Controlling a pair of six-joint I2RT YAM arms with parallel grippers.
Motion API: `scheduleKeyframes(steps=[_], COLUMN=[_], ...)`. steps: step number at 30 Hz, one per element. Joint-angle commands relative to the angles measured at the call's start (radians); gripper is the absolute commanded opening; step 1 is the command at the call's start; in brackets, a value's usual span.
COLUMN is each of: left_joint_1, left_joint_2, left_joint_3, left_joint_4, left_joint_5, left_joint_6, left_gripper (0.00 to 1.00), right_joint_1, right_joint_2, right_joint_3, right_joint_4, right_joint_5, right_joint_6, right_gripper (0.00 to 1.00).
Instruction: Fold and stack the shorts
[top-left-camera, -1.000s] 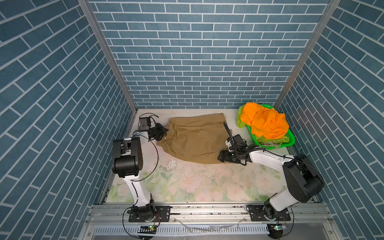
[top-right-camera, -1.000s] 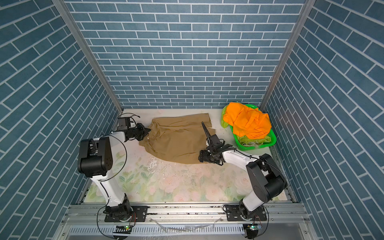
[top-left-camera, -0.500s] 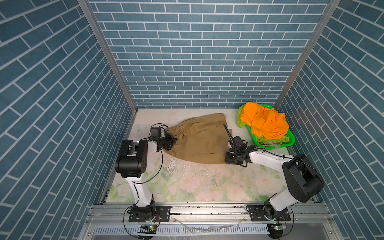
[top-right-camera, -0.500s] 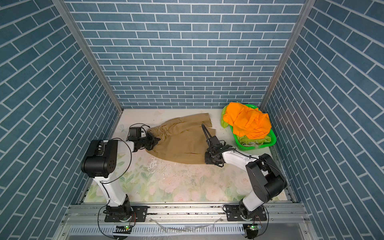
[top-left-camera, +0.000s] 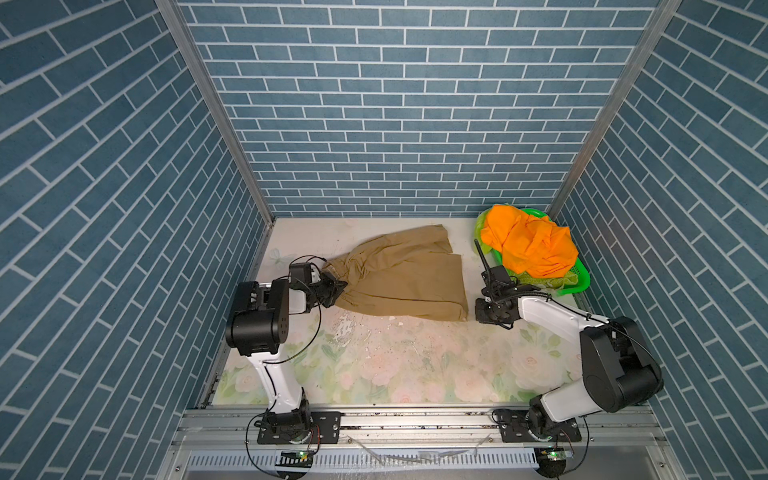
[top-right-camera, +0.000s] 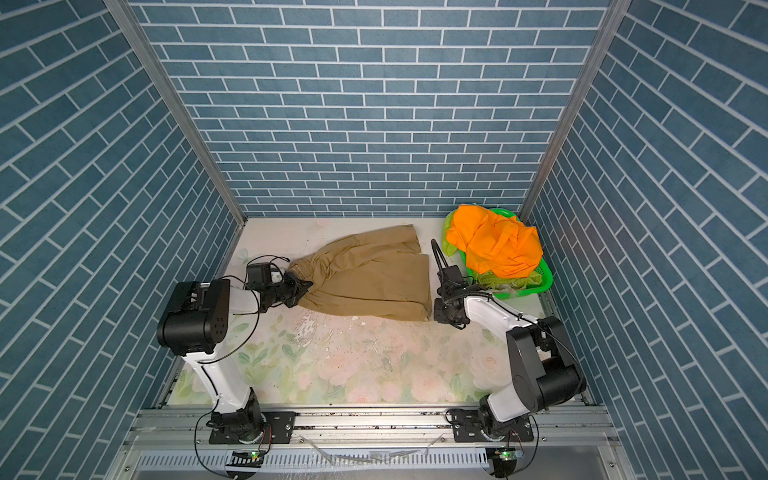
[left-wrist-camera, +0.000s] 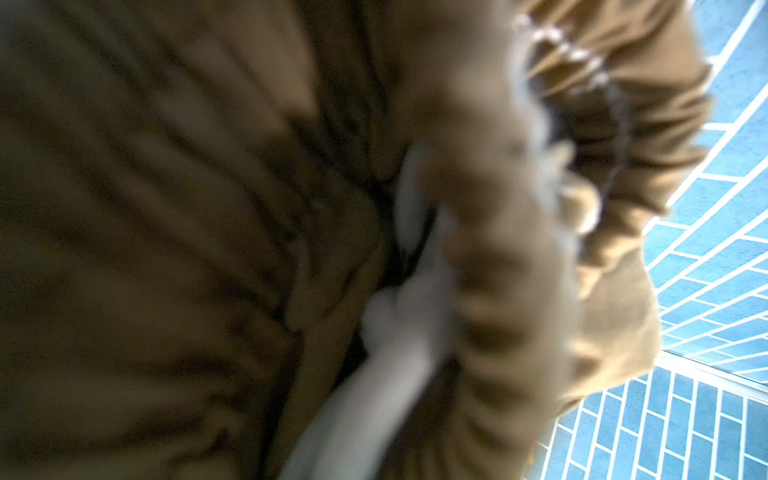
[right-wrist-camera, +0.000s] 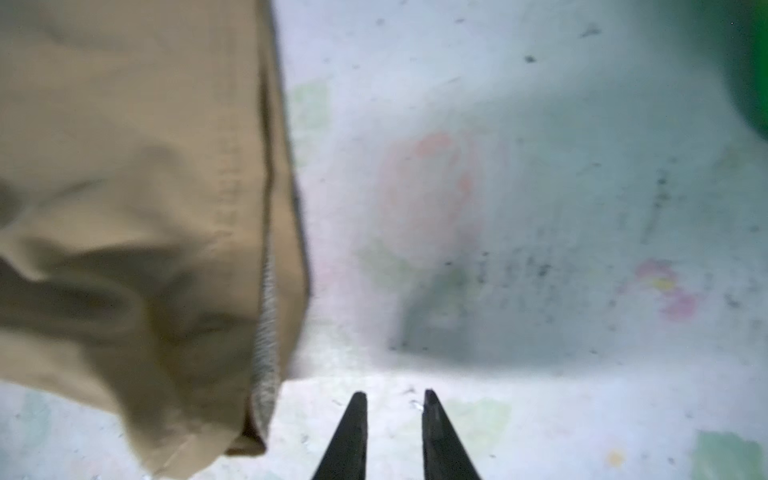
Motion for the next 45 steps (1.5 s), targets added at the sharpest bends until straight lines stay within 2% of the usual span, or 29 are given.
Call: scheduleKeyframes(steps=[1, 5, 7, 12, 15, 18, 23, 31, 36, 42, 45], left_joint_1=[0.019, 0.025, 0.025, 0.027, 0.027, 0.028, 0.030, 0.035, 0.039, 0.042, 0.042], left_joint_2=[0.002, 0.005, 0.007, 0.006, 0.004, 0.005, 0.009, 0.020, 0.023, 0.028, 0.030], left_joint_3=[-0.011, -0.015, -0.016, -0.014, -0.011, -0.010, -0.013, -0.018, -0.013, -0.015, -0.015], left_joint_4=[-0.098, -0.086, -0.084, -0.086, -0.089, -0.093, -0.089, -0.086, -0.093, -0.093, -0.095], left_joint_5=[-0.068, -0.069, -0.068, -0.069, -0.069, -0.069, -0.069, -0.068, -0.069, -0.069, -0.068], left_joint_6=[0.043, 0.035, 0.033, 0.033, 0.032, 0.035, 0.034, 0.039, 0.043, 0.047, 0.050], left_gripper=[0.00, 0.00, 0.00, 0.00, 0.00, 0.00, 0.00, 0.00, 0.00, 0.00, 0.00], right_joint_1=[-0.011, 0.004, 0.055, 0.184, 0.233, 0.272, 0.289, 0.275, 0.235, 0.135, 0.123], right_joint_2=[-0.045, -0.101, -0.110, -0.072, -0.042, 0.027, 0.107, 0.057, 0.040, 0.000, -0.039], right_joint_3=[0.008, 0.002, -0.013, -0.019, -0.019, 0.024, 0.065, 0.045, 0.040, 0.023, 0.023], right_joint_4=[-0.079, -0.050, -0.003, 0.083, 0.138, 0.108, 0.068, -0.041, -0.085, -0.088, -0.093], right_joint_5=[0.042, -0.038, -0.077, -0.088, -0.083, -0.021, 0.042, 0.216, 0.262, 0.261, 0.255], right_joint_6=[-0.015, 0.022, 0.047, 0.100, 0.127, 0.127, 0.115, 0.070, 0.044, 0.009, -0.008], right_gripper=[0.29, 0.36, 0.42, 0.58, 0.61, 0.60, 0.48, 0.36, 0.34, 0.34, 0.34])
